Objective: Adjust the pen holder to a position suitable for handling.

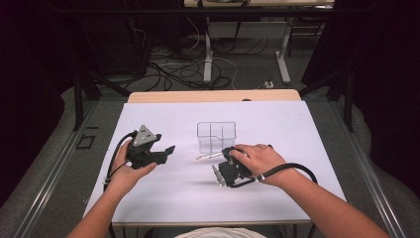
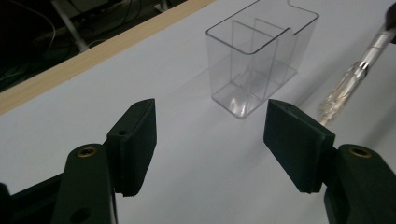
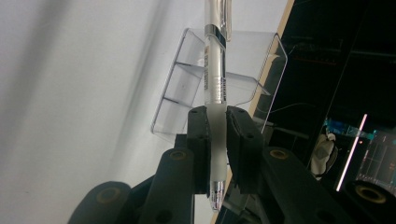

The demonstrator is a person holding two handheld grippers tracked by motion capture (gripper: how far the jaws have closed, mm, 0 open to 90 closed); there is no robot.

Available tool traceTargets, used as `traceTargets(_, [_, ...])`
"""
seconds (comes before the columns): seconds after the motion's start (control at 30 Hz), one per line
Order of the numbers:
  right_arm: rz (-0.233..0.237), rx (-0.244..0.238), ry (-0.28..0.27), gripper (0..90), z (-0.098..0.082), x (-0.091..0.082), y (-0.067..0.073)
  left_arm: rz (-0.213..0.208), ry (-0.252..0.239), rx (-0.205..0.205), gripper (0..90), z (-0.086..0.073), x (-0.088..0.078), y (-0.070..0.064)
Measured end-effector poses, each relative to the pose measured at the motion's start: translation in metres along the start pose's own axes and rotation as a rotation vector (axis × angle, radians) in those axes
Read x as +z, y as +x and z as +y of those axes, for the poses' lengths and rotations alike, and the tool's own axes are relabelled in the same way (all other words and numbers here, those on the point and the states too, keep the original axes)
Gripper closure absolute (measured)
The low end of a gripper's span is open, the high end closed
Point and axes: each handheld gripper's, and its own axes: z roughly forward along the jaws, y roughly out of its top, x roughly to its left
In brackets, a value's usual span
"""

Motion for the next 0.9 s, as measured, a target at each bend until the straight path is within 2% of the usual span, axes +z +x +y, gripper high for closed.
traceTargets(0.13, [-0.006,-0.013,-0.006,80.6,0.003,-0.001,-0.001,-0.008,0.004,0.048,34.4,0.011,0.002,-0.011])
traceTargets(0.17, [0.014,-0.023,0.001,80.6,0.004,-0.002,-0.002,-0.020,0.009,0.055,34.4,0.013,0.002,-0.013])
traceTargets(0.2, [0.014,-0.023,0.001,80.6,0.004,-0.002,-0.002,-0.023,0.007,0.062,34.4,0.015,0.003,-0.015])
traceTargets(0.27, [0.013,-0.032,0.003,80.6,0.005,-0.002,-0.002,-0.046,0.003,0.051,34.7,0.017,0.007,-0.020])
traceTargets(0.43, [0.008,-0.048,0.002,80.6,0.007,-0.001,-0.002,-0.092,0.027,0.071,36.8,0.021,0.013,-0.027])
traceTargets(0.47, [0.008,-0.050,0.001,80.6,0.008,-0.001,-0.002,-0.095,0.019,0.075,37.8,0.021,0.014,-0.028])
traceTargets(0.53, [0.009,-0.046,0.001,80.6,0.008,-0.001,-0.001,-0.116,0.026,0.068,38.6,0.022,0.015,-0.030])
traceTargets(0.57, [-0.008,-0.047,-0.006,80.6,0.009,0.000,-0.001,-0.121,0.026,0.066,38.7,0.022,0.016,-0.031])
traceTargets(0.6, [0.010,-0.052,0.001,80.6,0.009,0.000,-0.001,-0.123,0.016,0.067,38.7,0.022,0.017,-0.032])
traceTargets(0.8, [0.011,-0.043,-0.005,80.6,0.009,-0.002,-0.003,-0.159,0.037,0.099,39.3,0.028,0.020,-0.037])
traceTargets(0.83, [-0.008,-0.043,-0.012,80.6,0.009,-0.002,-0.003,-0.164,0.038,0.104,39.5,0.029,0.021,-0.039])
traceTargets(0.87, [0.011,-0.035,-0.006,80.6,0.009,-0.003,-0.003,-0.162,0.033,0.111,39.5,0.030,0.023,-0.040])
traceTargets(0.9, [0.010,-0.041,-0.006,80.6,0.009,-0.002,-0.003,-0.173,0.043,0.118,39.7,0.031,0.023,-0.041])
